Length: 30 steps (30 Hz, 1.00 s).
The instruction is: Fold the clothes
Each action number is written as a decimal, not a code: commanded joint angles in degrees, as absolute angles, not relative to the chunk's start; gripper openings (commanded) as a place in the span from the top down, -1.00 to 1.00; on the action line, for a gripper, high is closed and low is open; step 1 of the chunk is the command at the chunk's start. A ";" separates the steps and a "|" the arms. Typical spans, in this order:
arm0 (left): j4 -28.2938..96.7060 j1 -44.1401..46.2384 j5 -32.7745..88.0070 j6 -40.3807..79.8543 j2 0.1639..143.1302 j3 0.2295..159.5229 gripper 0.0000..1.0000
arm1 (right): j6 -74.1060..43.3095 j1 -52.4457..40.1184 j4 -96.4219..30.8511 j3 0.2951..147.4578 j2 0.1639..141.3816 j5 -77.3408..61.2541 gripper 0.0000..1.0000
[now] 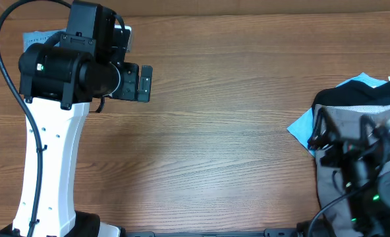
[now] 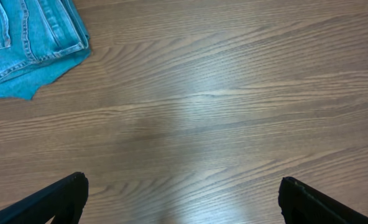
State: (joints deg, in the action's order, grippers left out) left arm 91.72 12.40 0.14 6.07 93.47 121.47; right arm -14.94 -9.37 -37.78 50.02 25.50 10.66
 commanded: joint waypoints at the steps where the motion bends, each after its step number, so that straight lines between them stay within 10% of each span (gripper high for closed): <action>1: 91.61 12.78 -0.45 6.87 94.39 121.54 -1.00 | -14.98 -9.13 -34.48 40.01 18.09 10.44 -1.00; 14: 91.61 12.78 -0.45 6.87 94.41 121.54 -1.00 | -15.00 -9.15 -2.57 0.58 0.16 10.44 -1.00; 30: 91.61 12.78 -0.47 6.87 94.41 121.54 -1.00 | -14.98 -9.15 -3.49 0.45 0.16 10.04 -1.00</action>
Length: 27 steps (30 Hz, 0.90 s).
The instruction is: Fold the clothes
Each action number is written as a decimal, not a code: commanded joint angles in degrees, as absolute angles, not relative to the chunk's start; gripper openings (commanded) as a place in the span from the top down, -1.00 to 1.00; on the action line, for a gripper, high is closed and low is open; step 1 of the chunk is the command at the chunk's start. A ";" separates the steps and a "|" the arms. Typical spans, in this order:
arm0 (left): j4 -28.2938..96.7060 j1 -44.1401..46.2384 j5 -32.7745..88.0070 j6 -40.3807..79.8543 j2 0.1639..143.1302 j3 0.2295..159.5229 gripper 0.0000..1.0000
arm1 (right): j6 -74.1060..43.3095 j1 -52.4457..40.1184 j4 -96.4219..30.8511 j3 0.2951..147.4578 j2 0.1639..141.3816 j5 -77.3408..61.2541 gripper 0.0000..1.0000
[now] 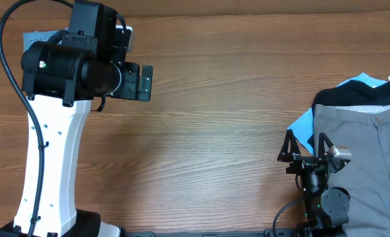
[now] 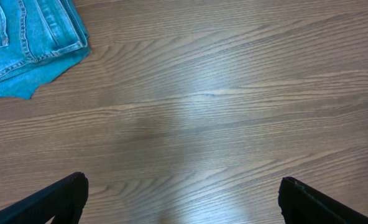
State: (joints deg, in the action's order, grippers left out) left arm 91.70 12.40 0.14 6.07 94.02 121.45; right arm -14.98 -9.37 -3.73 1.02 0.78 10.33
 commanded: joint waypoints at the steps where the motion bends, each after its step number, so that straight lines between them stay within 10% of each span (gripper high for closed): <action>1: 91.64 12.78 -0.45 6.87 94.41 121.54 -1.00 | -14.98 -9.15 -3.49 0.45 0.16 10.04 -1.00; 20: 94.00 13.21 -3.66 5.78 86.17 121.16 -1.00 | -14.98 -9.15 -3.49 0.45 0.16 10.04 -1.00; 27: 67.44 13.17 -6.15 3.81 69.30 106.13 -1.00 | -14.98 -9.15 -3.49 0.45 0.16 10.02 -1.00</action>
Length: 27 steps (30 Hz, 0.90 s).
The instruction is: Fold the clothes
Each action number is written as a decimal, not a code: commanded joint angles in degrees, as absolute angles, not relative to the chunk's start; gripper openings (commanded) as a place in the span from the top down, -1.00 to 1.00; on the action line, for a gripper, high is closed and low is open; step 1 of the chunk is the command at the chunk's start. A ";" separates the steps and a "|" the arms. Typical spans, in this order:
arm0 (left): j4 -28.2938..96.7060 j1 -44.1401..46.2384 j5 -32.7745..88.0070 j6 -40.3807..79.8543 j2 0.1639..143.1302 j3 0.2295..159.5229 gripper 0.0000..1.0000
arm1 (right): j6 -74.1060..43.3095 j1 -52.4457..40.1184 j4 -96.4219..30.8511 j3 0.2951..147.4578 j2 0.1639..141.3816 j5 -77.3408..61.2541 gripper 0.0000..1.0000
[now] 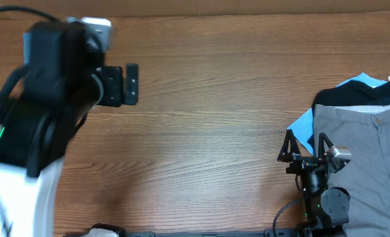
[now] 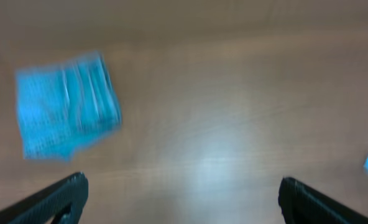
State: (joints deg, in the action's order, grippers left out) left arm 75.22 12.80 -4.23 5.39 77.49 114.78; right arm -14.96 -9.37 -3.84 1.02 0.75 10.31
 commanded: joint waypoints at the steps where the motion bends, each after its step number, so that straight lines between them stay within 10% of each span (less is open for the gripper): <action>1: 62.52 13.15 -6.17 3.81 66.39 101.49 -1.00 | -14.98 -9.15 -3.49 0.45 0.16 10.04 -1.00; 27: 7.51 4.40 -0.58 3.81 1.78 13.15 -1.00 | -14.98 -9.15 -3.49 0.45 0.16 10.04 -1.00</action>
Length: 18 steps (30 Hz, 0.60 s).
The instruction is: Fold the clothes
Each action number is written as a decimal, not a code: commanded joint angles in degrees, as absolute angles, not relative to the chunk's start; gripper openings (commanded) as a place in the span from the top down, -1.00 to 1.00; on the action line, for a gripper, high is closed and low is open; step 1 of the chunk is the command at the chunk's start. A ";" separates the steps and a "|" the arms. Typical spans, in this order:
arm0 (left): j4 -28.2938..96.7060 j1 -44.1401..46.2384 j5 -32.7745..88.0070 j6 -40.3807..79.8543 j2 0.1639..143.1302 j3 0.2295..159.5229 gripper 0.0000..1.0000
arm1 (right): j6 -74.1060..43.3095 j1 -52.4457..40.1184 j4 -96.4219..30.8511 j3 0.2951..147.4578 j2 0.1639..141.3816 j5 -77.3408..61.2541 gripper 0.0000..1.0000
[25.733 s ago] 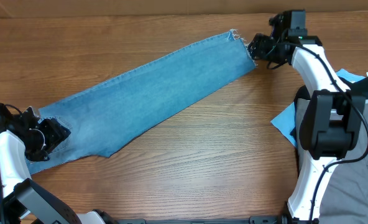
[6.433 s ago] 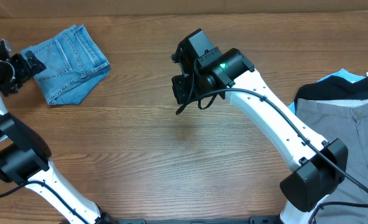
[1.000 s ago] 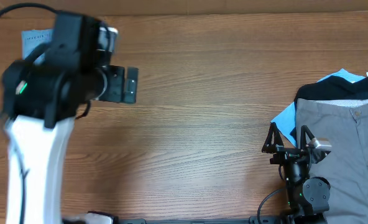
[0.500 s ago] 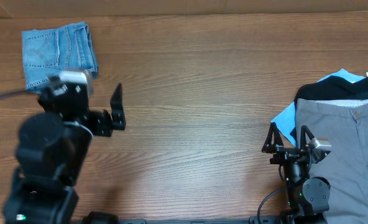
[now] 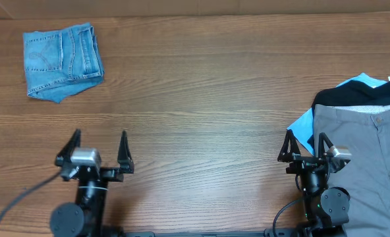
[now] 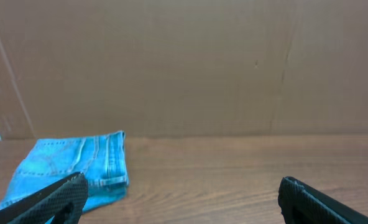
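Note:
Folded blue denim shorts (image 5: 62, 60) lie at the table's far left corner, also seen in the left wrist view as denim shorts (image 6: 78, 168) ahead of the fingers. My left gripper (image 5: 97, 148) rests low at the near left edge, open and empty, with its fingertips (image 6: 56, 198) wide apart. At the near right my right gripper (image 5: 306, 145) stands open and empty, just left of the grey trousers (image 5: 366, 164). The trousers lie over a black garment (image 5: 360, 96) and a light blue one (image 5: 303, 125).
A brown cardboard wall (image 6: 184, 62) backs the wooden table (image 5: 208, 85). The pile of clothes runs off the right edge of the overhead view.
My left arm has dropped from over the far left corner to the near left edge. Its wrist camera now looks level across the table at the denim shorts. The right arm has not moved.
At first my left arm hung over the folded denim shorts at far left and my right arm lay over the grey trousers. Then the right arm stood at the near edge, off the trousers. Then the left arm was in motion, and now both are parked near.

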State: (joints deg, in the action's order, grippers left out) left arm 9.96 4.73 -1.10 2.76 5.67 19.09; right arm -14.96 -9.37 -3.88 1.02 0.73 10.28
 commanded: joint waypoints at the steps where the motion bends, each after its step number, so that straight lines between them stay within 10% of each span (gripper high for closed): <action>1: 5.74 4.40 -0.58 4.80 0.32 10.57 -1.00 | -14.98 -9.15 -3.49 0.45 0.16 10.02 -1.00; 18: 4.45 4.43 -0.40 8.80 0.69 0.30 -1.00 | -14.98 -9.15 -3.49 0.45 0.16 10.04 -1.00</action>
